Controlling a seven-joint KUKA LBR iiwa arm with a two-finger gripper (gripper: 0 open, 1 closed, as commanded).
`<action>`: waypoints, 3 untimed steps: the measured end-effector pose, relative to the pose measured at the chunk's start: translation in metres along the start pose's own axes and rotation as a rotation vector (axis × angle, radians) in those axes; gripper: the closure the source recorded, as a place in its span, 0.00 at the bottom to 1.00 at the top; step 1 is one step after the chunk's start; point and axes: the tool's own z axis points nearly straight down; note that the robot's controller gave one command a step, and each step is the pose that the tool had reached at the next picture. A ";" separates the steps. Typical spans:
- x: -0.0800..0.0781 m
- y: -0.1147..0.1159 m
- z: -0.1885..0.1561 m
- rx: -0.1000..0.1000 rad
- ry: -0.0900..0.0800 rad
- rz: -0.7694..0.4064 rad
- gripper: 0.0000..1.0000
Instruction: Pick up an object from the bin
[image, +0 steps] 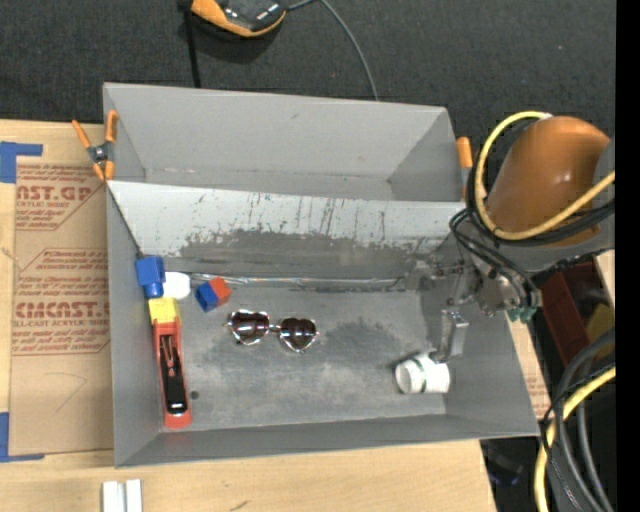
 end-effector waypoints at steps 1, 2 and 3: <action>0.009 -0.004 0.045 -0.001 0.001 0.023 0.00; 0.023 -0.009 0.085 0.000 0.001 0.111 0.00; 0.027 -0.019 0.103 -0.001 0.003 -0.043 0.00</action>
Offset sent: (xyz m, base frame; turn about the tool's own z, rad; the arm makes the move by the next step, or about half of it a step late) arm -0.0351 -0.0189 -0.1204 -0.0453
